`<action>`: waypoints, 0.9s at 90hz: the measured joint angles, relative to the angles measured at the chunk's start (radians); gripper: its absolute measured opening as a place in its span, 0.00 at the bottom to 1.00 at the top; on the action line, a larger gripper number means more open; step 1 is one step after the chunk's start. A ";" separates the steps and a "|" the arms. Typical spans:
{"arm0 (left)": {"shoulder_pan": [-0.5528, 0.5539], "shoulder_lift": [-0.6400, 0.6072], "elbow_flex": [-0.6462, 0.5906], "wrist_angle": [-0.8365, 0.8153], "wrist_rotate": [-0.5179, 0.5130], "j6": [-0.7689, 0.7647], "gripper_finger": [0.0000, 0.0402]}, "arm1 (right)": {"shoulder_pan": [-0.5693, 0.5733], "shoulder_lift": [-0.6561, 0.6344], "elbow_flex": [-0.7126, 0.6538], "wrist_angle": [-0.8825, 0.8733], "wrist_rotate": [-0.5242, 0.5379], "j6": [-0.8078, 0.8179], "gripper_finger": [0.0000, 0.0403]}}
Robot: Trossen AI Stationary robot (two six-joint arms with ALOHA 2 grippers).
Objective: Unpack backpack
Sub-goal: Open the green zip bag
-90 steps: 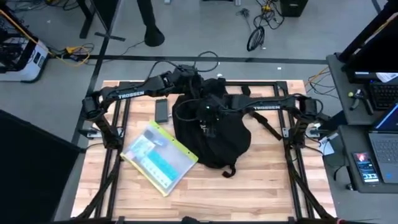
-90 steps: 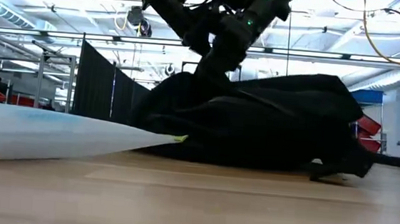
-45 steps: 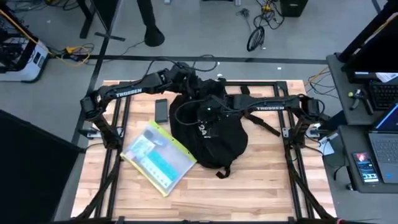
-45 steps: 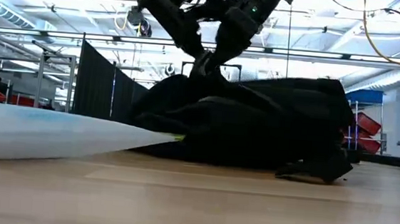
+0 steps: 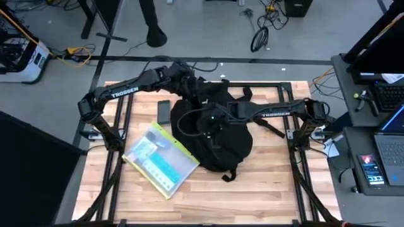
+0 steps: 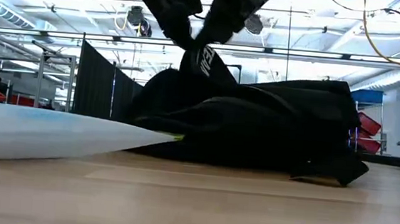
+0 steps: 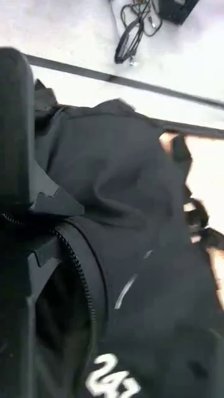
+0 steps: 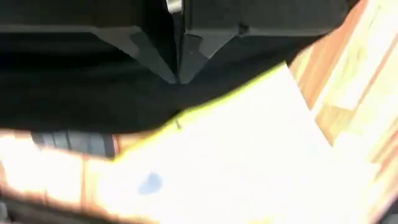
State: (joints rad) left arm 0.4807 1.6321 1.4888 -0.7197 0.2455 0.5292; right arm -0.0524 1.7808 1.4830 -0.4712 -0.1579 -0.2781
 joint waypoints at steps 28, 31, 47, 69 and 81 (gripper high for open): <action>-0.005 0.000 0.000 -0.111 0.000 -0.008 0.01 | -0.076 0.168 -0.001 -0.062 -0.082 -0.064 0.00; -0.009 0.000 0.000 -0.115 0.000 -0.020 0.01 | -0.080 0.174 -0.002 -0.111 0.001 -0.074 0.00; -0.031 -0.018 0.000 -0.149 0.000 -0.084 0.01 | -0.087 0.146 -0.001 -0.353 0.351 -0.087 0.00; -0.106 -0.049 -0.001 -0.179 0.001 -0.185 0.01 | -0.093 -0.013 -0.001 -0.570 0.576 0.007 0.00; -0.154 -0.050 -0.001 -0.164 0.002 -0.185 0.01 | -0.118 -0.104 -0.001 -0.621 0.581 0.068 0.00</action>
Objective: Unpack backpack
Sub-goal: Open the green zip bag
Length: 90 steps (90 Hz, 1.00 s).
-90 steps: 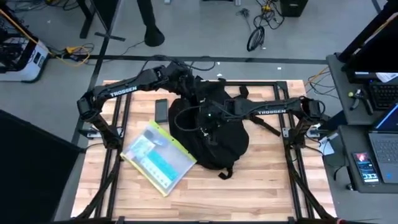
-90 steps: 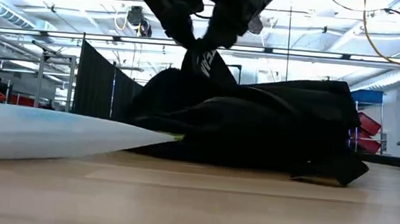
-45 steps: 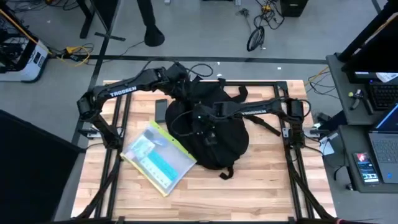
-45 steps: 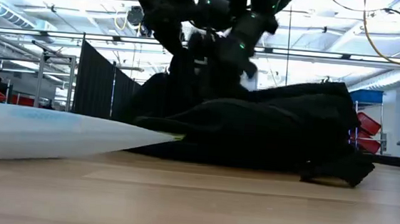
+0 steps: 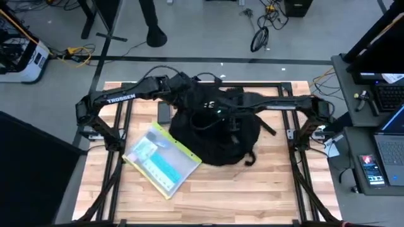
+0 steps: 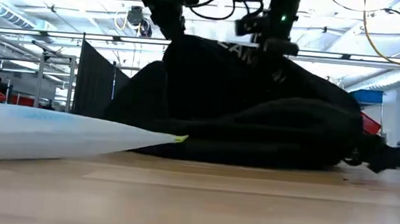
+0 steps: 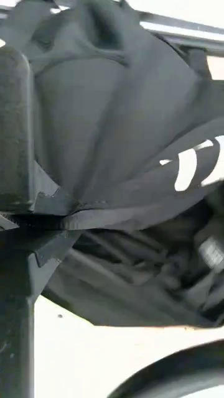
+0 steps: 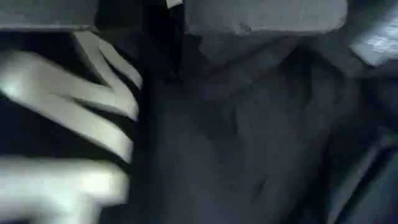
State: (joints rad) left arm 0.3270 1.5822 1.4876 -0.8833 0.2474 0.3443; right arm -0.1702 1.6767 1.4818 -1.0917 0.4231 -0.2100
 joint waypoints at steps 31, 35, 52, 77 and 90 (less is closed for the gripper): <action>-0.080 0.000 0.000 0.113 -0.001 0.001 0.01 | -0.091 -0.065 0.000 -0.069 -0.002 0.068 0.00; -0.084 0.000 0.000 0.114 0.000 0.000 0.01 | -0.101 -0.065 0.000 -0.067 -0.002 0.068 0.00; -0.090 0.001 0.000 0.115 -0.001 0.001 0.01 | -0.131 -0.065 0.000 -0.076 0.067 0.126 0.00; -0.040 0.025 0.000 0.133 -0.036 0.006 0.03 | -0.086 -0.065 0.000 -0.077 -0.262 0.241 0.00; -0.027 0.086 0.000 0.186 -0.037 0.008 0.13 | -0.085 -0.066 -0.013 -0.081 -0.261 0.301 0.00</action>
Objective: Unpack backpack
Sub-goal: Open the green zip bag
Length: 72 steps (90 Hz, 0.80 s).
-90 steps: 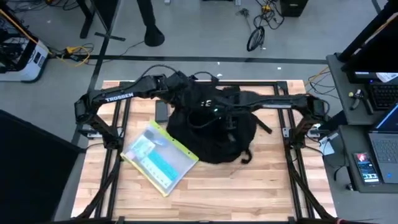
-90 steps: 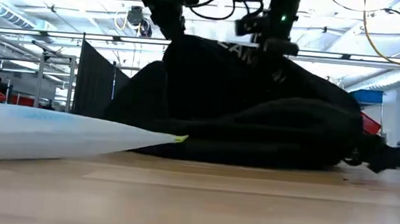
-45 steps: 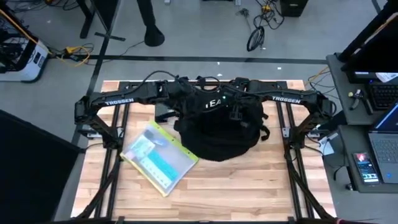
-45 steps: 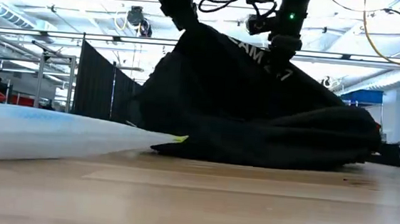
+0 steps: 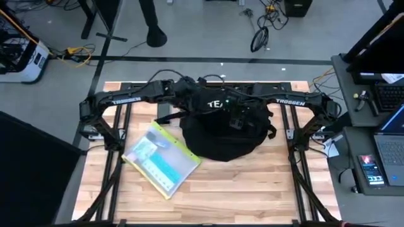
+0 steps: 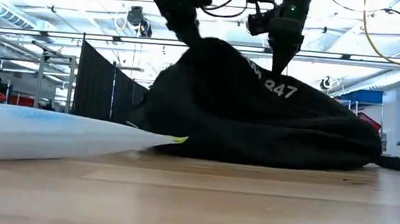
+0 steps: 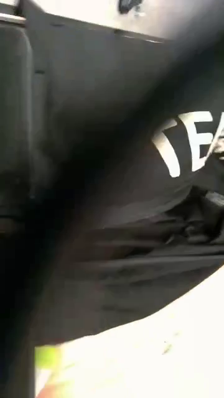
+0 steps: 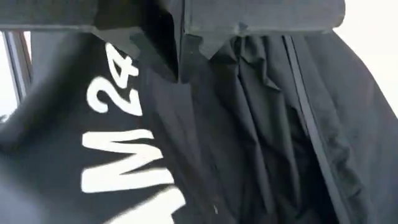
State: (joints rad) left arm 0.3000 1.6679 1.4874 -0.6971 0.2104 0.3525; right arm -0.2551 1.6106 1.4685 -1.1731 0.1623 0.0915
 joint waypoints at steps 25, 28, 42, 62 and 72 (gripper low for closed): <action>0.003 0.128 0.000 -0.043 0.019 -0.032 0.43 | -0.040 0.001 -0.138 0.088 -0.007 0.008 0.00; 0.003 0.127 0.000 -0.088 0.018 -0.060 0.45 | -0.036 0.001 -0.162 0.132 -0.028 0.010 0.00; 0.000 0.073 0.000 -0.296 0.015 -0.193 0.51 | 0.014 0.002 -0.284 0.458 -0.201 -0.023 0.00; -0.023 0.012 -0.001 -0.352 0.011 -0.333 0.52 | 0.054 0.037 -0.468 1.010 -0.215 -0.115 0.00; -0.040 0.012 -0.024 -0.395 0.011 -0.402 0.52 | 0.028 0.087 -0.520 0.958 -0.213 -0.135 0.00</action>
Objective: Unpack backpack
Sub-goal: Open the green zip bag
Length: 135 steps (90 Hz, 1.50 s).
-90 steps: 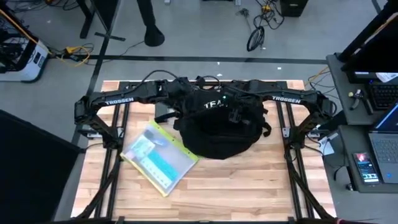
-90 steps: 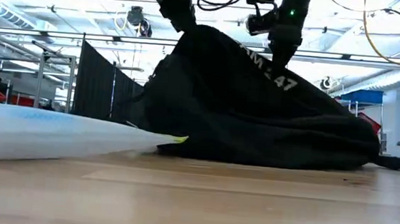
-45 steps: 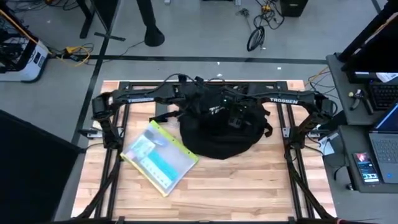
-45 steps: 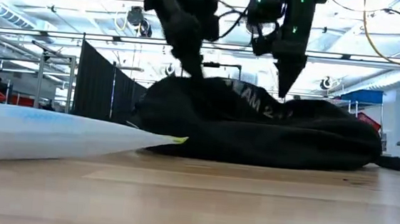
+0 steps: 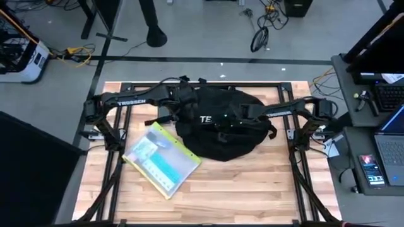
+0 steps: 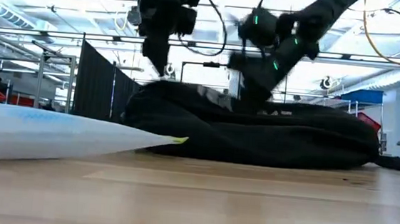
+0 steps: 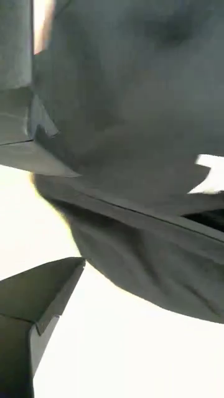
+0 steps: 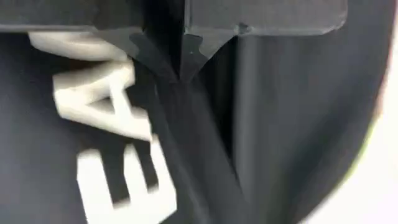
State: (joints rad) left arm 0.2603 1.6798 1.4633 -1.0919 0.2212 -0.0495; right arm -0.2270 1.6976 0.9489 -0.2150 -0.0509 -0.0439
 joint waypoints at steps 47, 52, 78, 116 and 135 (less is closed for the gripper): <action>-0.175 -0.020 -0.220 -0.109 -0.042 -0.205 0.52 | -0.072 -0.308 -0.180 -0.481 0.043 0.174 0.00; -0.186 -0.020 -0.228 -0.112 -0.042 -0.203 0.52 | -0.072 -0.384 -0.163 -0.456 0.042 0.203 0.00; -0.283 -0.120 -0.229 -0.100 -0.141 -0.190 0.52 | -0.042 -0.543 -0.160 -0.075 -0.170 0.467 0.04; -0.455 -0.577 -0.572 0.018 -0.164 -0.593 0.52 | 0.231 -0.108 -0.151 0.750 -0.202 0.536 0.40; -0.561 -0.668 -0.770 0.045 -0.209 -0.774 0.52 | 0.288 0.151 0.057 0.665 -0.109 0.344 0.41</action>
State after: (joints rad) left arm -0.3003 1.0113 0.6935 -1.0471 0.0118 -0.8239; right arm 0.0605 1.8485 1.0058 0.4499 -0.1599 0.2999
